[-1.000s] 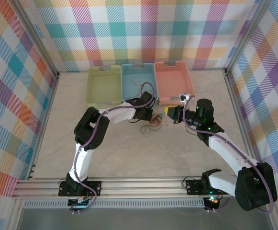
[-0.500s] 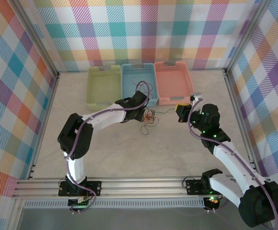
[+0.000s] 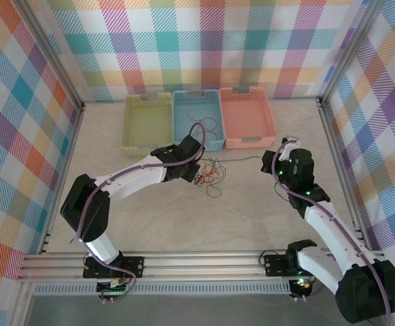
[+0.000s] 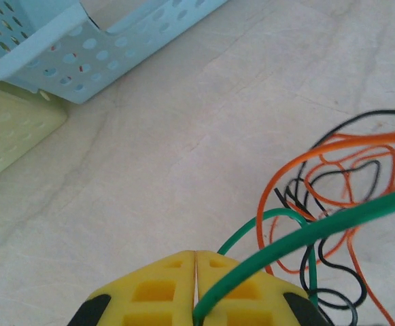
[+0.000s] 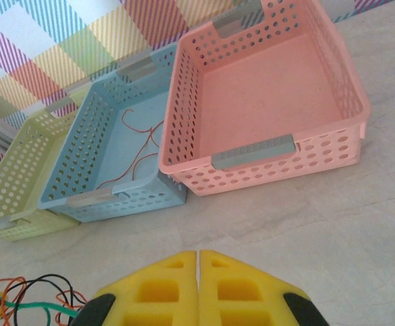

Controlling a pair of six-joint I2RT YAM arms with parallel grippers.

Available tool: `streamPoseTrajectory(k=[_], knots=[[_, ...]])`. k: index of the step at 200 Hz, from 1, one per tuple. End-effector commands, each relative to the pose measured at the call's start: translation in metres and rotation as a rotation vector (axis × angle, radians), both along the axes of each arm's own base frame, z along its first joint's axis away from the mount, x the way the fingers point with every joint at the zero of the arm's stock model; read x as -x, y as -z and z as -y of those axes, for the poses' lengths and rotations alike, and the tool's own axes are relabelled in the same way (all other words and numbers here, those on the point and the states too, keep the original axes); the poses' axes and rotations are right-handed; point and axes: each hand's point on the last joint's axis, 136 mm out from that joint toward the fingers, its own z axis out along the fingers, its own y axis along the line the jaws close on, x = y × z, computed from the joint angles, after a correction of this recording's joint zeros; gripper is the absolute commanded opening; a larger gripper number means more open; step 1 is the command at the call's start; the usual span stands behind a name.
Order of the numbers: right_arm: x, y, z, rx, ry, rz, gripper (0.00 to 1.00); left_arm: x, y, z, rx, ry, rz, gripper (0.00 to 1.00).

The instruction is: Untangle the cables

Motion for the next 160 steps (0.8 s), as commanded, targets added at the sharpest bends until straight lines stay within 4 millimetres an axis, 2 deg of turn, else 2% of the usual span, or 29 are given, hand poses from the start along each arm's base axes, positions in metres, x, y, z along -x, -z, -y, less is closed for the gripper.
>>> streamPoseTrajectory(k=[1,48,79,123,146,160], knots=[[-0.019,-0.019,0.04,0.041,0.176,0.08,0.0,0.023,0.011,-0.028,-0.068,-0.01,-0.089,0.0],[-0.043,-0.052,0.054,0.037,0.203,0.092,0.0,0.03,0.012,-0.027,-0.058,-0.004,-0.1,0.0],[-0.046,-0.048,0.07,0.036,0.251,0.04,0.0,0.031,0.01,-0.039,-0.082,-0.046,-0.076,0.0],[-0.041,-0.03,0.096,0.007,0.325,-0.016,0.0,0.025,0.01,-0.059,-0.156,-0.129,-0.022,0.0],[-0.039,-0.025,0.101,-0.003,0.338,-0.029,0.0,0.02,0.005,-0.073,-0.192,-0.19,0.028,0.02],[-0.04,-0.023,0.096,-0.018,0.309,-0.027,0.0,0.019,0.003,-0.079,-0.187,-0.22,0.044,0.04]])
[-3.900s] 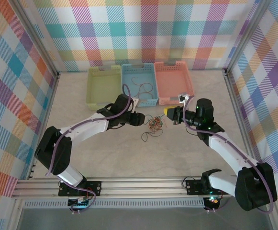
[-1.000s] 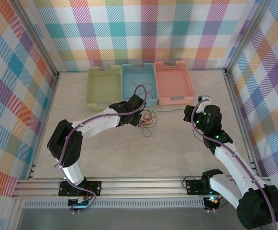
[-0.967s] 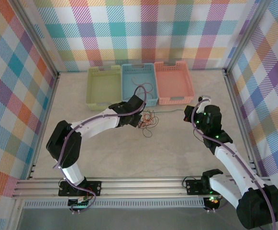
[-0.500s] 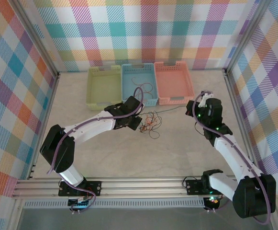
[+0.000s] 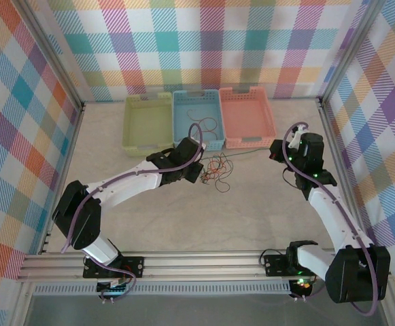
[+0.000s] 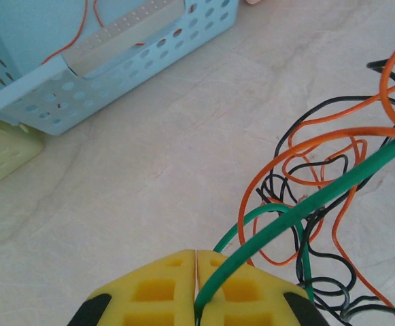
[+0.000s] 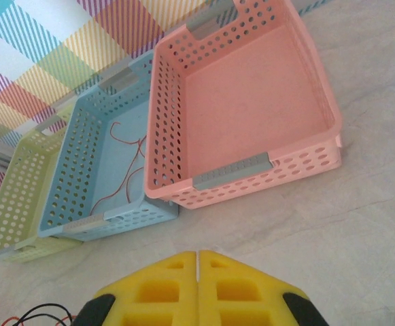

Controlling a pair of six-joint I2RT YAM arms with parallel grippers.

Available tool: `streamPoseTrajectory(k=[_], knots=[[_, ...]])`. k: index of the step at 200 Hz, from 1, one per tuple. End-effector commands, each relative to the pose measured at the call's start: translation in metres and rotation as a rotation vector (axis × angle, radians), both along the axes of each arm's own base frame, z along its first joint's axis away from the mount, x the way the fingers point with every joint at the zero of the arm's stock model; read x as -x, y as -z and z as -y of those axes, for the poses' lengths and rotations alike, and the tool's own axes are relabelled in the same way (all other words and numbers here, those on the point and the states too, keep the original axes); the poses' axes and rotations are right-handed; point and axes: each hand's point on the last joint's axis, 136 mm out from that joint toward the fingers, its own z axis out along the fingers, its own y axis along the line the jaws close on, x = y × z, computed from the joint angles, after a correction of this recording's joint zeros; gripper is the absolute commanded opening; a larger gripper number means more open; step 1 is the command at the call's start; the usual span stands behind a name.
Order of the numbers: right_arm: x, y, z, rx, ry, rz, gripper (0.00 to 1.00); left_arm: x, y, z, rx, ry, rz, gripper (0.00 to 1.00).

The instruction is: Untangle the cables

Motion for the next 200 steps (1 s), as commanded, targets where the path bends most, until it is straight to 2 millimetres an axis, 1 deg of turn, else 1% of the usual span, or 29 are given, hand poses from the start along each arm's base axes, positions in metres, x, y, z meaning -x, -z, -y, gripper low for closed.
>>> streamPoseTrajectory(k=[1,21,39,68,85,102,127,141,149,158,165,181,192,200], knots=[[-0.013,-0.013,0.068,0.078,0.274,0.071,0.0,0.015,0.021,-0.095,-0.291,-0.236,-0.04,0.04],[-0.014,-0.011,0.048,0.014,0.17,0.092,0.0,0.016,0.019,-0.091,-0.25,-0.223,-0.041,0.04],[-0.012,-0.009,0.028,-0.045,0.07,0.097,0.0,0.02,0.018,-0.078,-0.19,-0.172,-0.067,0.0],[-0.006,-0.001,0.011,-0.105,-0.017,0.07,0.0,0.027,0.018,-0.06,-0.117,-0.099,-0.112,0.0],[-0.005,0.002,0.005,-0.133,-0.048,0.06,0.0,0.029,0.016,-0.056,-0.09,-0.083,-0.12,0.0],[-0.002,-0.002,-0.005,-0.158,-0.098,0.07,0.0,0.03,0.014,-0.052,-0.06,-0.07,-0.118,0.0],[0.003,-0.019,-0.025,-0.169,-0.19,0.118,0.0,0.032,0.012,-0.041,-0.004,-0.042,-0.128,0.0],[0.006,-0.023,-0.028,-0.154,-0.199,0.122,0.0,0.032,0.01,-0.04,-0.002,-0.04,-0.134,0.0],[0.006,-0.023,-0.026,-0.145,-0.189,0.117,0.12,0.032,0.008,-0.04,-0.002,-0.039,-0.134,0.0],[0.006,-0.02,-0.022,-0.13,-0.161,0.105,0.33,0.032,0.006,-0.04,-0.003,-0.042,-0.132,0.0],[0.006,-0.018,-0.018,-0.116,-0.137,0.096,0.44,0.032,0.004,-0.041,-0.002,-0.043,-0.129,0.0],[0.007,-0.018,-0.013,-0.094,-0.114,0.097,0.57,0.034,0.0,-0.041,0.003,-0.041,-0.131,0.0],[0.011,-0.025,-0.022,-0.103,-0.165,0.133,0.64,0.036,-0.003,-0.039,0.011,-0.034,-0.138,0.0],[0.014,-0.031,-0.031,-0.108,-0.2,0.162,0.67,0.037,-0.004,-0.039,0.013,-0.029,-0.143,0.0]])
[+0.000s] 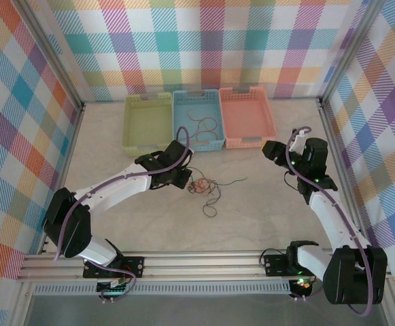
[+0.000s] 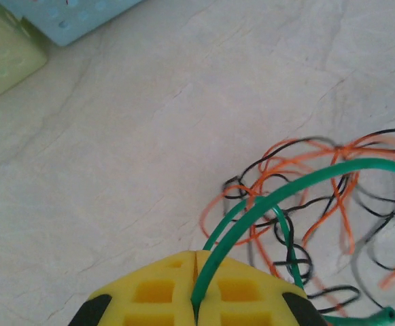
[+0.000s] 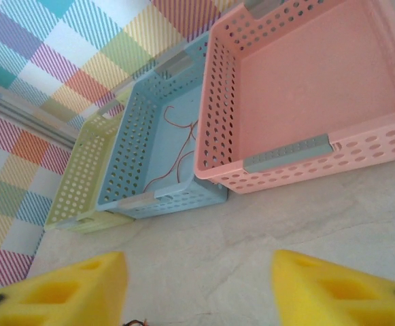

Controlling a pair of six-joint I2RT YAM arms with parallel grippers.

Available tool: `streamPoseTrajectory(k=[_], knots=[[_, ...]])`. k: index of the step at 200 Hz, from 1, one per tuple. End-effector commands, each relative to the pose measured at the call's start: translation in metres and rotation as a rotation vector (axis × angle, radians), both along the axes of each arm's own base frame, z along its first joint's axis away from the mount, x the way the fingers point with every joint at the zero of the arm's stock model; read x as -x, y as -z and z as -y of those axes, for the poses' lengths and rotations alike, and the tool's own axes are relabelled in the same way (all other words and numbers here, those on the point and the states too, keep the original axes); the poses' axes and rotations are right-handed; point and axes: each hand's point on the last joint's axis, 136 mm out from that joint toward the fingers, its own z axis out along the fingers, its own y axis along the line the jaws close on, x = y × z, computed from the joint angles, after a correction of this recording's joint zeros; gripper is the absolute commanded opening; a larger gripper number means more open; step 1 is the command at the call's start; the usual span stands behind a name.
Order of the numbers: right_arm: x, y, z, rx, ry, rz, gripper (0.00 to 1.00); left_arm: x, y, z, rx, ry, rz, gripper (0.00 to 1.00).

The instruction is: Untangle the cables

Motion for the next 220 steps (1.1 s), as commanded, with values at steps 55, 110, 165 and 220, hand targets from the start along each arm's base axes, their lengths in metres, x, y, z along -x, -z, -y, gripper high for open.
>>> streamPoseTrajectory(k=[55,110,165,220], knots=[[0.032,-0.018,-0.109,0.048,-0.424,0.19,0.71,0.011,-0.039,0.005,0.103,0.023,0.003,0.0],[0.066,0.015,-0.194,0.137,-0.754,0.22,0.79,0.017,-0.068,0.011,0.175,0.048,0.022,0.0],[0.059,0.018,-0.224,0.214,-0.779,0.242,0.73,0.026,-0.076,0.015,0.223,0.072,0.008,0.0],[0.021,0.044,-0.214,0.35,-0.598,0.173,0.54,0.039,-0.09,0.025,0.307,0.115,-0.01,0.0]])
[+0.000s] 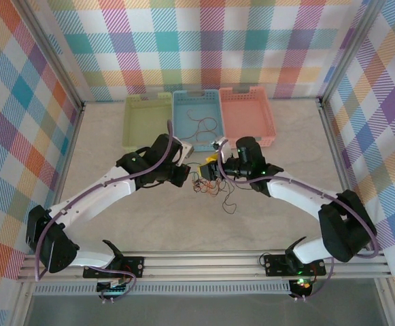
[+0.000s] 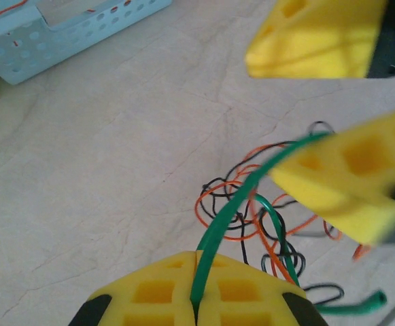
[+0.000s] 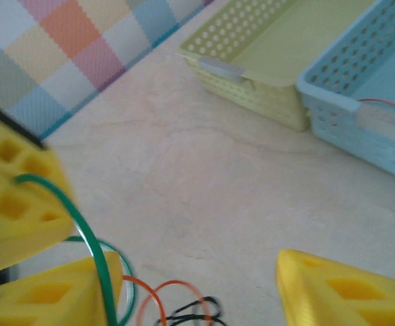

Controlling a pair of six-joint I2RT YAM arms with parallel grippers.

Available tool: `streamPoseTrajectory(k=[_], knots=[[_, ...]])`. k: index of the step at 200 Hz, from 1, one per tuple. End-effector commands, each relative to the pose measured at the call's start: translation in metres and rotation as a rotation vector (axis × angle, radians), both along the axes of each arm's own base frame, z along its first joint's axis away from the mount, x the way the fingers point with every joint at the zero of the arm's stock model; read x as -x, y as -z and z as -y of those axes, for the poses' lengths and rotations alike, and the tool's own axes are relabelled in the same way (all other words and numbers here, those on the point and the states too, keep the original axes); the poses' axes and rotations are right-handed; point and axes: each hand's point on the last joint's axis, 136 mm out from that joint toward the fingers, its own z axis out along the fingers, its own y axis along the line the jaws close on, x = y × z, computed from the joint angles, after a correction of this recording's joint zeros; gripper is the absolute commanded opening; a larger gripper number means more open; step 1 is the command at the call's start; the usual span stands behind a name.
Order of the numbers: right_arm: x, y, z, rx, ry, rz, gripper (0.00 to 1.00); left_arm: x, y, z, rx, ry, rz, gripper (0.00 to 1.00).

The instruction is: Untangle the cables

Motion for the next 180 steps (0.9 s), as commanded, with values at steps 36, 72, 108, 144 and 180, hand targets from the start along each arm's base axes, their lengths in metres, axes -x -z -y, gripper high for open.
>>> streamPoseTrajectory(k=[36,72,108,144,180], knots=[[-0.045,0.032,0.037,0.216,0.287,0.075,0.46,0.021,-0.037,0.004,0.123,0.05,0.007,0.0],[-0.053,0.06,0.05,0.304,0.333,0.052,0.44,0.03,-0.056,0.005,0.185,0.07,0.027,0.0],[-0.049,0.055,0.048,0.287,0.312,0.058,0.43,0.031,-0.058,0.005,0.193,0.068,0.029,0.0],[-0.048,0.054,0.062,0.291,0.349,0.055,0.44,0.033,-0.064,0.003,0.214,0.058,0.04,0.0],[-0.025,0.022,0.055,0.17,0.234,0.089,0.6,0.03,-0.055,0.001,0.186,0.047,0.029,0.0]])
